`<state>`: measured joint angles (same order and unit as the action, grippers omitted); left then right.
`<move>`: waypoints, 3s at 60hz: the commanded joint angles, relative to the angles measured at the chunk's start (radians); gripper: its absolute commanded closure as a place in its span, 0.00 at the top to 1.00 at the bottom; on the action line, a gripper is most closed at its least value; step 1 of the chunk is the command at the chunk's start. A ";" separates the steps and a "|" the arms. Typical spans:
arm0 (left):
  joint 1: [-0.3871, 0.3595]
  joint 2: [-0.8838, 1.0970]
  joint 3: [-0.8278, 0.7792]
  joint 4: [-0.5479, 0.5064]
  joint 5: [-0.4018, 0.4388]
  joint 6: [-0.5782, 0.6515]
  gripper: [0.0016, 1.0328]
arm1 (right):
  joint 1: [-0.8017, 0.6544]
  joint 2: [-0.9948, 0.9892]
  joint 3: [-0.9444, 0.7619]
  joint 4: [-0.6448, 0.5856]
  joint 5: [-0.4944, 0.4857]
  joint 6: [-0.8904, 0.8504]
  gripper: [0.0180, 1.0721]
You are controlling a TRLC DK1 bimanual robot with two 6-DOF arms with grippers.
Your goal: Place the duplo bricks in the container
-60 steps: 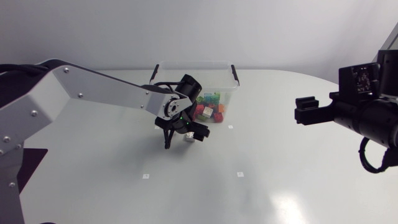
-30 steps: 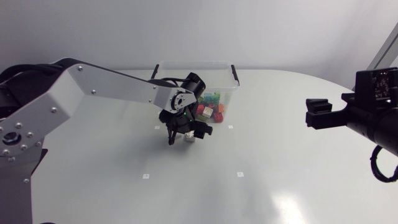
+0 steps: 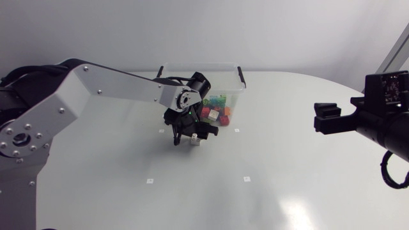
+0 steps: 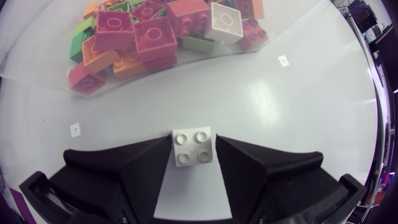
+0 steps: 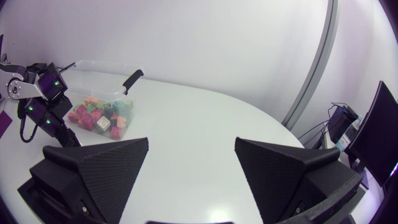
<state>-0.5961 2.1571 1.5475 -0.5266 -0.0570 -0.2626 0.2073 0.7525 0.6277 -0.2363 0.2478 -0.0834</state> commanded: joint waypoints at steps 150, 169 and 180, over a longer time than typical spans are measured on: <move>0.044 -0.454 -0.251 -0.058 0.034 0.214 0.25 | -0.011 -0.200 -0.194 0.011 -0.019 -0.003 0.95; 0.035 -0.503 -0.181 -0.038 0.014 0.223 0.25 | -0.075 -0.249 -0.286 0.097 -0.038 -0.012 0.95; 0.045 -0.529 -0.141 0.031 0.013 0.252 0.26 | -0.083 -0.300 -0.379 0.216 -0.039 -0.012 0.95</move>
<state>-0.5556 1.6554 1.3594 -0.5179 -0.0353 -0.0353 0.1349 0.4664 0.2939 -0.0612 0.2092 -0.0906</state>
